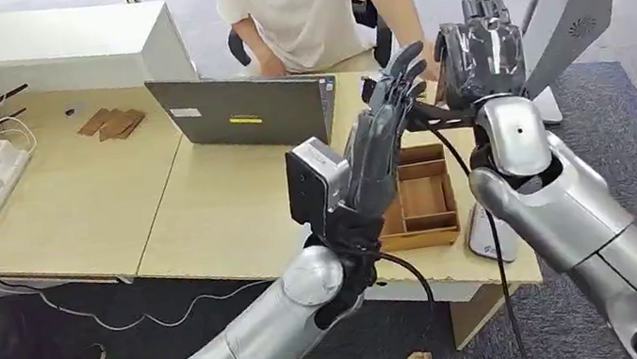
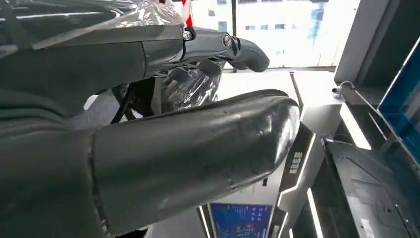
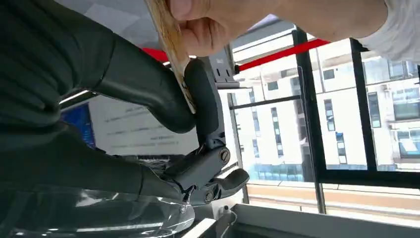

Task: Pass the card to the sensor for recognition and then transmit it.

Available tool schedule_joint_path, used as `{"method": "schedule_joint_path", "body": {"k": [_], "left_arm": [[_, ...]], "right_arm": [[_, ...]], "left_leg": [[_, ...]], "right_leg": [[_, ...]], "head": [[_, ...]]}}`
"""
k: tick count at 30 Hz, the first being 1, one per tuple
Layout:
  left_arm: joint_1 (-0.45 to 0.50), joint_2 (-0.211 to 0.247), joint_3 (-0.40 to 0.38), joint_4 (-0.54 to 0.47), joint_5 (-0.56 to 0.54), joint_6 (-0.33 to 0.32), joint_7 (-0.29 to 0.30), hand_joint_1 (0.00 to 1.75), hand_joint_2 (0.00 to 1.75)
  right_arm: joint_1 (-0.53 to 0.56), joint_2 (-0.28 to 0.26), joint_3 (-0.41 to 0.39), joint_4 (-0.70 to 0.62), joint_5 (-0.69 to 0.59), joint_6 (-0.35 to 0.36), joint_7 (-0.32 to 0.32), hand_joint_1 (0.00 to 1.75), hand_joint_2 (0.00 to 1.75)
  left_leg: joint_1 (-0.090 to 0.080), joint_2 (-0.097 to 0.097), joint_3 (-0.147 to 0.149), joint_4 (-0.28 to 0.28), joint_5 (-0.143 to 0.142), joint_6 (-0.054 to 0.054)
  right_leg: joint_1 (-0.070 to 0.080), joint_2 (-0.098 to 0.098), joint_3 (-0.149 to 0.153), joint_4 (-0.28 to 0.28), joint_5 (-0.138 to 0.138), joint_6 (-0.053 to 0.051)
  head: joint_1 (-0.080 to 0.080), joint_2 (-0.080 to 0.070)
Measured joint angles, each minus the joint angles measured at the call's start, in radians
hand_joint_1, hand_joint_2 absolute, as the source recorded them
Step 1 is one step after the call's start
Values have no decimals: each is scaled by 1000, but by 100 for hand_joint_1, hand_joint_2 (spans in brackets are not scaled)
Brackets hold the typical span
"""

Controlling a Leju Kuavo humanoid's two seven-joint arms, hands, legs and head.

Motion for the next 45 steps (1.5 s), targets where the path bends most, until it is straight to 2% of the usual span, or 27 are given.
{"method": "schedule_joint_path", "body": {"k": [7,14,15,19,22,28,33,38,41,45], "left_arm": [[-3,-7,-16,16,11,-12,-13,0,0],[-3,-7,-16,16,11,-12,-13,0,0],[-3,-7,-16,16,11,-12,-13,0,0],[-3,-7,-20,18,12,-12,-13,0,0],[-3,-6,-21,23,-3,-6,5,0,0],[-3,-3,-21,23,-10,-2,13,0,0],[-3,5,-20,23,-34,26,45,0,0],[4,24,-18,4,-85,70,105,0,0],[19,45,-11,-27,-124,102,147,0,0],[39,76,6,-80,-171,122,191,0,0]], "right_arm": [[-62,75,30,151,0,-16,-4,175,175],[-62,75,30,151,0,-16,-4,175,175],[-62,75,31,151,0,-16,-4,0,175],[-71,96,41,198,-6,-27,-8,0,175],[-87,124,72,299,-32,-70,11,0,175],[-89,124,73,310,-51,-92,17,0,175],[-84,116,61,307,-143,-171,25,0,175],[4,69,13,184,-289,-313,26,0,175],[125,28,-40,28,-468,-422,26,0,175],[286,-15,-125,-160,-648,-444,-41,0,175]], "left_leg": [[0,0,0,0,0,0],[0,0,0,0,0,0],[0,0,0,0,0,0],[0,0,-1,0,0,0],[0,0,-1,0,0,0],[0,0,0,0,0,0],[0,0,0,0,0,0],[0,0,1,0,0,0],[0,-1,1,0,0,0],[0,-1,1,0,0,0]], "right_leg": [[0,0,0,0,0,0],[0,0,0,0,0,0],[0,0,0,0,0,0],[0,0,-1,0,0,0],[0,0,-1,0,0,0],[0,0,-1,0,0,0],[0,0,-1,0,0,0],[0,0,0,0,0,0],[0,0,1,0,0,0],[0,0,1,0,0,0]], "head": [[0,0],[0,0],[0,0],[0,0],[0,0],[0,0],[0,0],[0,0],[0,0],[1,0]]}}
